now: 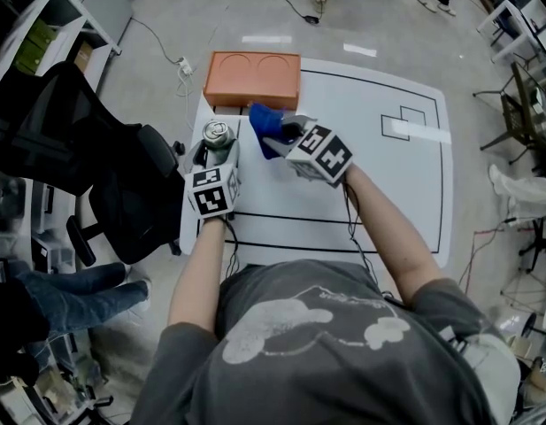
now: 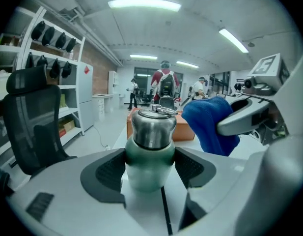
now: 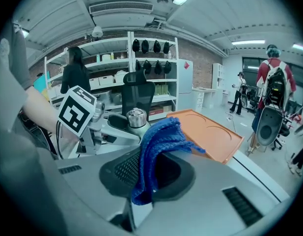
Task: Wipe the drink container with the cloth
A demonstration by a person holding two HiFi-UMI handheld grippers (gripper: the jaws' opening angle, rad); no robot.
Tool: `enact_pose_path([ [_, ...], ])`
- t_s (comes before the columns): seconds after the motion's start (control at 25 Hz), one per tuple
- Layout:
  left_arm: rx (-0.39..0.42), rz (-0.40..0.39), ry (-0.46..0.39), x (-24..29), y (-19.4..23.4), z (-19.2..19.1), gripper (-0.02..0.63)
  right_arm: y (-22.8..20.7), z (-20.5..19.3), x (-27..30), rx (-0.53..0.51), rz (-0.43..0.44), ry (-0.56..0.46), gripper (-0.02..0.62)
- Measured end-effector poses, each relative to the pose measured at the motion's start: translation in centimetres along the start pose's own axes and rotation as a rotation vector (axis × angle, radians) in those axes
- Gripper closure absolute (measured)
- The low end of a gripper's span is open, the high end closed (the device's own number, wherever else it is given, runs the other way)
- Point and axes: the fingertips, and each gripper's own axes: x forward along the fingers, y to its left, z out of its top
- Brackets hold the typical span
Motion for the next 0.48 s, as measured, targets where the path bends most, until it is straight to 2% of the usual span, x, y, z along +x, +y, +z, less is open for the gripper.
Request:
enact_pose_path([
  [0.12, 0.061, -0.107, -0.004, -0.2, -0.1, 0.0, 0.291, -0.1, 0.8, 0.2, -0.019, 0.025, -0.001, 0.552],
  [0.28, 0.165, -0.298, -0.021, -0.4, -0.5, 0.1, 0.291, 0.5, 1.8, 0.9, -0.049, 0.094, -0.011, 0.552],
  [0.48, 0.284, -0.5, 0.001, -0.4, -0.9, 0.2, 0.291, 1.1, 2.8, 2.3, -0.082, 0.182, 0.012, 0.552],
])
